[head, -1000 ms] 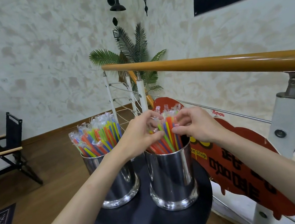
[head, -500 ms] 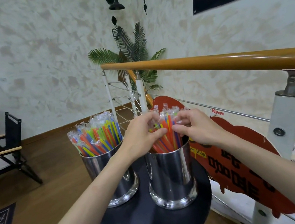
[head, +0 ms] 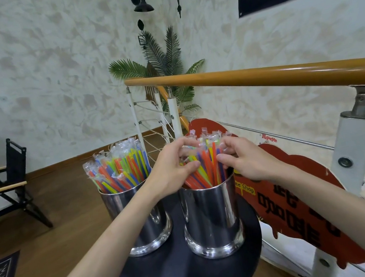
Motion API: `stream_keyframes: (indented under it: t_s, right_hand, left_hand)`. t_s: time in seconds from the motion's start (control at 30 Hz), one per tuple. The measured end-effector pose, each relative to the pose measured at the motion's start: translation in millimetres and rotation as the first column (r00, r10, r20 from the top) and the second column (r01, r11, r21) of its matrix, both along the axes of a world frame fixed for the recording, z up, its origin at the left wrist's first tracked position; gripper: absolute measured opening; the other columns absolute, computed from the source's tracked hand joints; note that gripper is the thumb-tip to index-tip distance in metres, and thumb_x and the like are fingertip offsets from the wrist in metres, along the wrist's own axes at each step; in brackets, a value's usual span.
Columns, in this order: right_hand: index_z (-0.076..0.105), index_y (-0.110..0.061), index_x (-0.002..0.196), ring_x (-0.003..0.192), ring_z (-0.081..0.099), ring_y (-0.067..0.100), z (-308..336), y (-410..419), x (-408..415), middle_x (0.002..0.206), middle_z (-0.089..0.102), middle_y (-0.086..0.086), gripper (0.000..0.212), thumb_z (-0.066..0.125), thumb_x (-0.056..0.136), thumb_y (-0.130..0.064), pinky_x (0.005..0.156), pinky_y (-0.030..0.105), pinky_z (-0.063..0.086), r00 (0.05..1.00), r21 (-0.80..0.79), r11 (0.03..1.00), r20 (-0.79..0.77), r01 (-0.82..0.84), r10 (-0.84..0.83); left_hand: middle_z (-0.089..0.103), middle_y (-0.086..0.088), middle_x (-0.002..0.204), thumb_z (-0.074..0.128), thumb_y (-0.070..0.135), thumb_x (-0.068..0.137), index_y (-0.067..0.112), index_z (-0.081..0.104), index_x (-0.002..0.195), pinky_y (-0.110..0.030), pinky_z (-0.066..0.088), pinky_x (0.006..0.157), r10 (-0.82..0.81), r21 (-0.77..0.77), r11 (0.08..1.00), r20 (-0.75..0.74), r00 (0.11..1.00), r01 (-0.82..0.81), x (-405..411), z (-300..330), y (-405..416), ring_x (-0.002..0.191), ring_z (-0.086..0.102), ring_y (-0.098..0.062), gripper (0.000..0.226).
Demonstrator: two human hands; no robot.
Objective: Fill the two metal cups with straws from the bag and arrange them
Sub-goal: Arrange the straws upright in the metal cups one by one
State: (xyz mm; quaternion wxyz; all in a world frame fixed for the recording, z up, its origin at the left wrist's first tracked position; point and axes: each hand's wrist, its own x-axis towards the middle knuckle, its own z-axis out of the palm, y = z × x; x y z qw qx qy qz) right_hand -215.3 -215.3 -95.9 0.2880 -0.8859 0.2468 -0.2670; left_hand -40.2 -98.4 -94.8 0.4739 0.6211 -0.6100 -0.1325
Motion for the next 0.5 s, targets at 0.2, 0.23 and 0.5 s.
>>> stream_keyframes:
  t_s: [0.2, 0.23, 0.5]
  right_hand:
    - [0.061, -0.011, 0.109, 0.084, 0.066, 0.009, 0.2, 0.3, -3.1, 0.092, 0.068, -0.004, 0.008, 0.057, 0.103, -0.016, 0.075, 0.026, 0.051, 0.999, 0.036, 0.999, 0.032, -0.005, 0.004]
    - [0.061, -0.011, 0.109, 0.083, 0.067, 0.011, -0.5, 0.2, -2.9, 0.093, 0.069, -0.002, 0.008, 0.057, 0.103, -0.015, 0.076, 0.027, 0.052, 0.999, 0.036, 0.999, 0.047, 0.004, -0.006]
    - [0.061, -0.011, 0.112, 0.086, 0.071, 0.018, -6.4, -0.8, 0.2, 0.102, 0.073, 0.004, 0.011, 0.059, 0.102, -0.014, 0.088, 0.042, 0.058, 0.995, 0.036, 0.999, 0.097, 0.03, -0.034]
  left_hand:
    - [0.07, 0.003, 0.111, 0.076, 0.016, 0.089, 0.025, 0.059, 0.12, -0.045, 0.061, 0.083, 0.03, -0.002, 1.0, 0.029, 0.999, -0.03, 1.8, -2.6, -2.7, 0.106, 0.068, -0.017, 0.037]
    - [0.069, 0.003, 0.112, 0.077, 0.018, 0.088, 0.024, 0.06, 0.12, -0.045, 0.061, 0.083, 0.033, -0.006, 0.999, 0.033, 0.999, -0.033, 1.7, -3.0, -3.5, 0.105, 0.068, -0.017, 0.037]
    - [0.072, 0.013, 0.095, 0.067, 0.072, 0.068, 0.033, 0.069, 0.103, -0.045, 0.056, 0.084, 0.147, -0.041, 0.989, 0.232, 0.961, -0.141, -5.3, -4.3, -5.3, 0.092, 0.068, -0.009, 0.053]
